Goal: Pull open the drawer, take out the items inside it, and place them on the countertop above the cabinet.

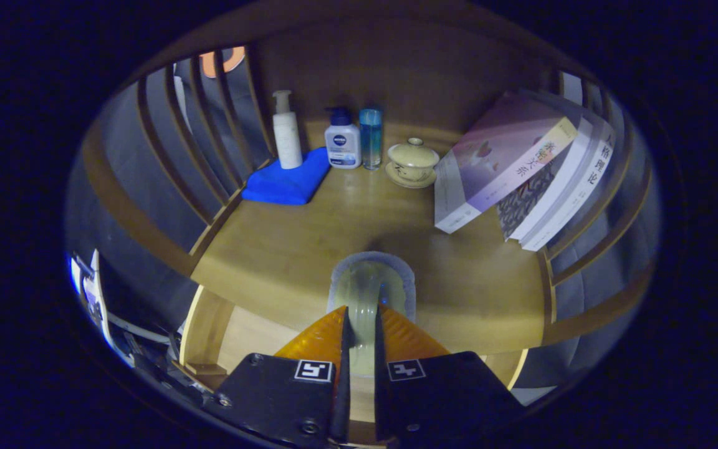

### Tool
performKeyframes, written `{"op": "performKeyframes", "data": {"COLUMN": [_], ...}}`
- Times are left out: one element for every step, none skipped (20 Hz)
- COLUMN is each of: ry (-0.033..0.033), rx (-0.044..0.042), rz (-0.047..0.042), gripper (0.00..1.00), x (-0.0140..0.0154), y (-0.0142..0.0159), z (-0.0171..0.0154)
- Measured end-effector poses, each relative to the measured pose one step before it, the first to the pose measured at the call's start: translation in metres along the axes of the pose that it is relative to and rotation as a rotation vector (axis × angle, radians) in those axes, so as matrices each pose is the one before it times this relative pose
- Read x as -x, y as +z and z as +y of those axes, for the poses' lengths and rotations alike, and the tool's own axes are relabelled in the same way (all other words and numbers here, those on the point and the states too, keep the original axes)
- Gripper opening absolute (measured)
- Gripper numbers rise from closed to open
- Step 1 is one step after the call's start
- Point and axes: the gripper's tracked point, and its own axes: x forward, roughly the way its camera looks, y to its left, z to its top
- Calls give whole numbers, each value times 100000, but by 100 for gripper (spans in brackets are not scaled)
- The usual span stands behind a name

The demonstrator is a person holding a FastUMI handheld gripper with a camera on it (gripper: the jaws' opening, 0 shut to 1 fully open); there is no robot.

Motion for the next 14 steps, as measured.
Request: {"op": "performKeyframes", "data": {"ry": [-840, 304, 188, 222, -1261, -831, -641, 67, 236, -579, -816, -1074, -965, -1305], "rx": [-713, -1163, -1581, -146, 981, 1446, 971, 567, 315, -3, 321, 265, 686, -28], "rz": [600, 853, 791, 95, 123, -341, 278, 405, 568, 826, -625, 268, -145, -203], "gripper": [19, 19, 19, 19, 19, 19, 19, 19, 18, 19, 19, 19, 19, 18], "x": [-620, -763, -503, -692, -714, -450, -498, -635, -530, -457, -452, -303, -210, -255], "y": [663, 694, 713, 738, 621, 417, 386, 213, 103, 66, 321, 103, 100, 53], "z": [-246, -36, -25, 17, -175, -27, 143, 376, 240, 27, -89, -140, -168, -319]}}
